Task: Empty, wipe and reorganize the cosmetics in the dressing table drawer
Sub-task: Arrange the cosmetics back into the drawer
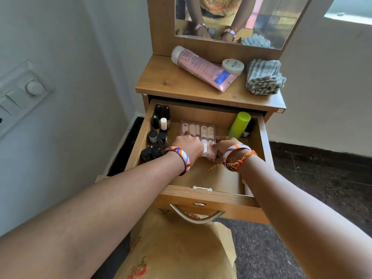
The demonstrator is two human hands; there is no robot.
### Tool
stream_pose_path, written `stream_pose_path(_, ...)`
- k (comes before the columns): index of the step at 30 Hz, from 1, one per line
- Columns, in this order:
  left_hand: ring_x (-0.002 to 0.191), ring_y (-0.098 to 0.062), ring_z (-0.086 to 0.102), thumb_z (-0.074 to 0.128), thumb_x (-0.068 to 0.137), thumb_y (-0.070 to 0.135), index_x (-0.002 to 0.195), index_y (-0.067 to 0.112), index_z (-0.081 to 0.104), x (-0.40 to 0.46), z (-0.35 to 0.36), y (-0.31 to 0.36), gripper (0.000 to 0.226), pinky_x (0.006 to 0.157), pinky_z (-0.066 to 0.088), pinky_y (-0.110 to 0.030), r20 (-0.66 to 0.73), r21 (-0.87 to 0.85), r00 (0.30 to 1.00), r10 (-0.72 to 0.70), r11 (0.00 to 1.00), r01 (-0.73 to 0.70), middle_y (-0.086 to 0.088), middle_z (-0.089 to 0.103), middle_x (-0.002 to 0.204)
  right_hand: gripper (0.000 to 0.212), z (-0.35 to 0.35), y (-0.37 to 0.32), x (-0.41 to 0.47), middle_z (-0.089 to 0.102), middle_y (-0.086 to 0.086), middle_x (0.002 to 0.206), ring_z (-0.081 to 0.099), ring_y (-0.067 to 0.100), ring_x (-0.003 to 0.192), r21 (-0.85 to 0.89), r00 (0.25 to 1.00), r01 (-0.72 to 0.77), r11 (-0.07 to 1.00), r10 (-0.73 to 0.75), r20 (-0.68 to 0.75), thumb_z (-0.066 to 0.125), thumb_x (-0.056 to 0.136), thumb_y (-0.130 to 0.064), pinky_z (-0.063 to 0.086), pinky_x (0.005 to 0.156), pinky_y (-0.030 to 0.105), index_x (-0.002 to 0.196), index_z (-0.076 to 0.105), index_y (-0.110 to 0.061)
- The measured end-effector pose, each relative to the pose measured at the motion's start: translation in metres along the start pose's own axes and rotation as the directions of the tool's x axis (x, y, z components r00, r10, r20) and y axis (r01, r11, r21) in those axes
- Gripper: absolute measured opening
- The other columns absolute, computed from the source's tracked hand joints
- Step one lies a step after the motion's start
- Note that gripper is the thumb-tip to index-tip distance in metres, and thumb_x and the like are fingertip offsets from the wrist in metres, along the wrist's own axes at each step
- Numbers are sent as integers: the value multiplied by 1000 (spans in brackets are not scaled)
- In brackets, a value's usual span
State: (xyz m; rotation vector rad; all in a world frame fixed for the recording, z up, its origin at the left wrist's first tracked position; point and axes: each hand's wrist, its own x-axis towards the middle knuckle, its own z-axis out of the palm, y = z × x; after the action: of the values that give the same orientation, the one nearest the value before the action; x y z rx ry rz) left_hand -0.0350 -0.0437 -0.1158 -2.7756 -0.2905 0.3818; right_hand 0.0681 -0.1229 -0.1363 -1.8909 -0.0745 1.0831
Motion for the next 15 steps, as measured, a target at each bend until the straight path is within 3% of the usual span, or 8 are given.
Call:
stream_pose_path(2, 113, -33, 58, 47, 93, -3, 129, -3, 47, 1, 2, 2, 37, 88, 50, -35, 24, -6, 1000, -14, 1000, 14, -17, 58, 122, 41, 10, 3, 4, 58, 16, 127, 58, 34, 115, 65, 993, 14, 998, -6, -117, 57, 89, 0, 52, 94, 38, 129, 50, -2)
stream_pose_path(4, 109, -29, 60, 49, 93, 0, 128, -1, 49, 4, 4, 3, 35, 86, 51, -33, 44, -2, 998, -39, 999, 39, -15, 59, 119, 45, 18, 3, 4, 59, 18, 126, 60, 33, 113, 80, 981, 46, 996, -30, -193, 62, 86, -1, 51, 96, 45, 129, 50, -4)
stream_pose_path(7, 106, -27, 62, 50, 94, 6, 126, -1, 52, 8, 7, 5, 33, 86, 51, -31, 66, -16, 994, -81, 996, 83, -14, 61, 116, 63, 22, 4, -3, 56, 14, 131, 58, 27, 112, -129, 979, 126, 984, -145, -146, 70, 80, -3, 54, 89, 35, 136, 42, -4)
stream_pose_path(9, 107, -27, 61, 50, 94, 7, 125, 0, 53, 9, 8, 5, 32, 87, 51, -31, 83, -34, 992, -94, 995, 97, -14, 61, 116, 70, 22, 4, -7, 55, 12, 133, 55, 26, 119, -288, 975, 177, 941, -207, -79, 75, 75, -6, 48, 98, 34, 136, 41, -4)
stream_pose_path(12, 107, -27, 60, 48, 95, 6, 127, -2, 52, 10, 9, 6, 33, 89, 51, -32, 94, -68, 991, -100, 992, 106, -16, 60, 118, 66, 25, 5, -7, 55, 11, 134, 53, 27, 122, -551, 959, 240, 799, -284, 6, 76, 75, -12, 43, 100, 31, 133, 46, -7)
stream_pose_path(15, 106, -28, 60, 46, 96, 6, 128, -2, 51, 9, 12, 9, 33, 89, 51, -31, 118, -99, 985, -129, 985, 141, -17, 60, 118, 55, 26, 6, -6, 56, 13, 132, 53, 28, 120, -674, 929, 272, 687, -369, -1, 71, 81, -14, 45, 97, 31, 131, 49, -6)
